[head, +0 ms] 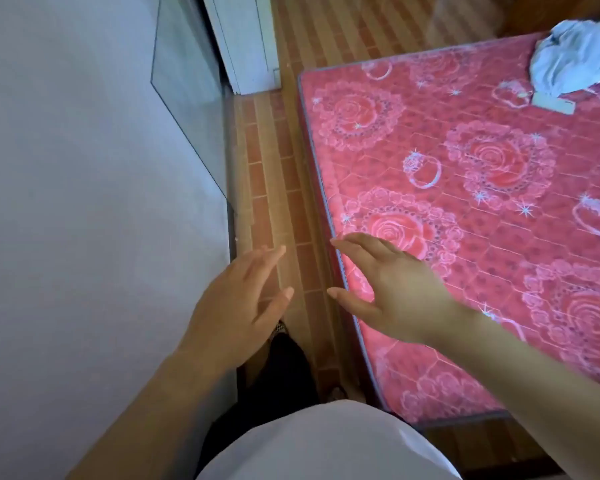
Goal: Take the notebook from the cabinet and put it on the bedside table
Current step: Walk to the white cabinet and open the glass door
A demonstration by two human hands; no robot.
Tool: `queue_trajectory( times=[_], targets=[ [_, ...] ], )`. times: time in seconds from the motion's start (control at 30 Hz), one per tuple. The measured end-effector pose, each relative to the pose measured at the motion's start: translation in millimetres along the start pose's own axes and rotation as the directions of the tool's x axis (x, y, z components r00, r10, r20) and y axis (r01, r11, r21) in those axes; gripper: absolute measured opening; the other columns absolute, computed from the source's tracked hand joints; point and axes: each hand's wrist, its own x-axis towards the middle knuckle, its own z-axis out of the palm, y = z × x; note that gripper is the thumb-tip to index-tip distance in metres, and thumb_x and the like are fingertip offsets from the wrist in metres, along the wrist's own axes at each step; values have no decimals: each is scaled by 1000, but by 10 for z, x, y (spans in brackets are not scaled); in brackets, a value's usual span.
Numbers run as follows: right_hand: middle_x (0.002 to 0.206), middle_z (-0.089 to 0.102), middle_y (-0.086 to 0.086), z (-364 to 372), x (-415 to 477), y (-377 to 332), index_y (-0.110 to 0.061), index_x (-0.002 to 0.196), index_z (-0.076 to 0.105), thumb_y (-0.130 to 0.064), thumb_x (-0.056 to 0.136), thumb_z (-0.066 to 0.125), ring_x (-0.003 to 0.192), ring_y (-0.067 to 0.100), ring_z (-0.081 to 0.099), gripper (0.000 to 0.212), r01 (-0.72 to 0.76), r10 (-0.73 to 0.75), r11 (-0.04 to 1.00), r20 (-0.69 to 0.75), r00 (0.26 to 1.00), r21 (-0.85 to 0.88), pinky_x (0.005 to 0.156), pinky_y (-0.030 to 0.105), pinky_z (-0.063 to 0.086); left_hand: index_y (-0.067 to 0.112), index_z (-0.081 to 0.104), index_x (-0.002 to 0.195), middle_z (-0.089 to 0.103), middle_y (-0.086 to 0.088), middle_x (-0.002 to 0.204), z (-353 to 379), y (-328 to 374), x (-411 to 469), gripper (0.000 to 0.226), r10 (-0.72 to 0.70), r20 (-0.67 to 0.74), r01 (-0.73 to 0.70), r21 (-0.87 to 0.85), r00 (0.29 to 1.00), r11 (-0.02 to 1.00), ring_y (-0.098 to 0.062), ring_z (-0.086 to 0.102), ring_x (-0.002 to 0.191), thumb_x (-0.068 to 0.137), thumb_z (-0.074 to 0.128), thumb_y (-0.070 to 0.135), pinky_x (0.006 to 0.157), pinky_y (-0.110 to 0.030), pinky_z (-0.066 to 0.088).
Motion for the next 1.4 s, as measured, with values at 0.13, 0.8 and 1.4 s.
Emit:
queue_trajectory(
  times=[0.13,0.8,1.4],
  targets=[
    [140,42,1,67,390,48,-22,137,35,-54,83,48,125,19,42,64,-6,6,1000,25,1000,10,91,38,46,42,18,139,24,15,149,-85,-160,303,69,-86,40,86,-8,996,996,-4,21,135,77,14,70,108,-31,23],
    [144,35,-6,-225,3163,147,-26,138,30,-53,87,43,127,11,37,60,23,-25,985,8,1000,171,94,23,30,37,19,141,24,11,150,-1078,-1371,2487,73,-131,46,135,-130,990,982,-9,23,136,75,21,68,110,-39,27],
    [139,42,-2,-1059,6080,1505,-23,137,33,-51,87,43,120,15,44,58,56,-61,984,24,998,166,93,21,33,34,23,140,25,9,150,-1667,-1949,5759,70,-67,57,70,-54,996,996,-9,24,135,79,23,67,105,-29,23]
  ],
)
